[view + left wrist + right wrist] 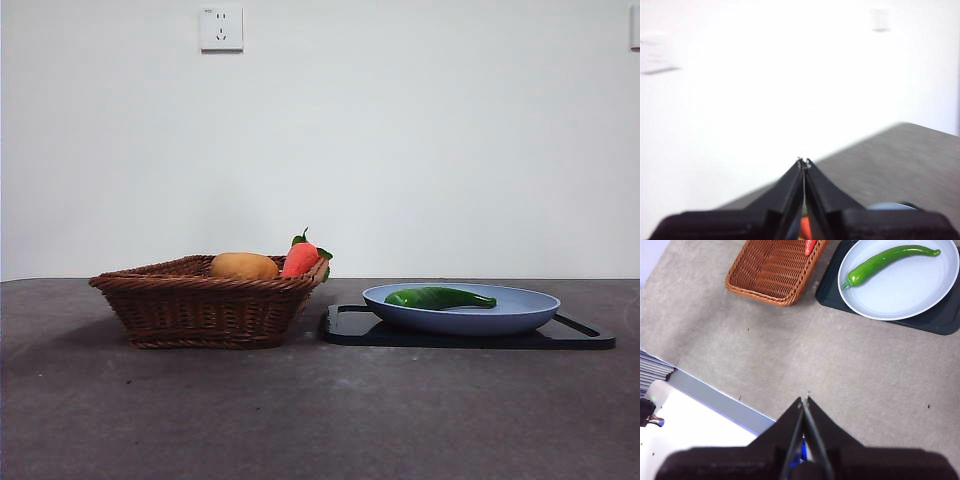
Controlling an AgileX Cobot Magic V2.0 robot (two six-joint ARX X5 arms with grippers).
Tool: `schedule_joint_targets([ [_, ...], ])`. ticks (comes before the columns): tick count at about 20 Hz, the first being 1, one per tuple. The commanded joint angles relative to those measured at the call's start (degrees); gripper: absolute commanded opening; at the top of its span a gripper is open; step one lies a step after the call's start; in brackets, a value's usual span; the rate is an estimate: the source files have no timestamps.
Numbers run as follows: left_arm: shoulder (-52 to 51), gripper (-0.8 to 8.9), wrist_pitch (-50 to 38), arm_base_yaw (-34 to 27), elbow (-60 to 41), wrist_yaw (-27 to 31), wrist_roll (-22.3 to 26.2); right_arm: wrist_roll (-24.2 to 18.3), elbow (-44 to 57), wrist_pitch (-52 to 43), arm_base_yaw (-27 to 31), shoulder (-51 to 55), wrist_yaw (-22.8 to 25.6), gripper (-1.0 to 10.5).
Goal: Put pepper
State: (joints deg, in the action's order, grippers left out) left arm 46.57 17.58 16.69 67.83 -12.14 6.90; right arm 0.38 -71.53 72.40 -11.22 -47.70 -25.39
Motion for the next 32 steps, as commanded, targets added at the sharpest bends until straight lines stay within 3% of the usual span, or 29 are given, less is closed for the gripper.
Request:
schedule_joint_targets([
  [1, -7.15, 0.08, -8.11, -5.18, -10.73, 0.13, 0.70, -0.48, -1.01, -0.31, -0.15, -0.28, 0.02, 0.1],
  [7, -24.24, 0.08, -20.61, -13.33, -36.98, 3.28, 0.61, -0.48, -1.01, -0.31, -0.15, -0.28, 0.00, 0.1],
  [14, -36.09, 0.08, -21.42, -14.95, -56.17, 3.30, -0.98, -0.48, -1.01, -0.31, -0.15, -0.28, 0.00, 0.1],
  [23, -44.24, 0.08, -21.11, -14.95, -66.58, 5.14, -2.84, -0.48, -1.01, -0.31, -0.15, -0.28, 0.00, 0.1],
  [32, -46.49, 0.08, -8.85, -14.95, -67.41, 6.08, -5.46, -0.48, -1.01, -0.31, -0.15, -0.28, 0.02, 0.1],
])
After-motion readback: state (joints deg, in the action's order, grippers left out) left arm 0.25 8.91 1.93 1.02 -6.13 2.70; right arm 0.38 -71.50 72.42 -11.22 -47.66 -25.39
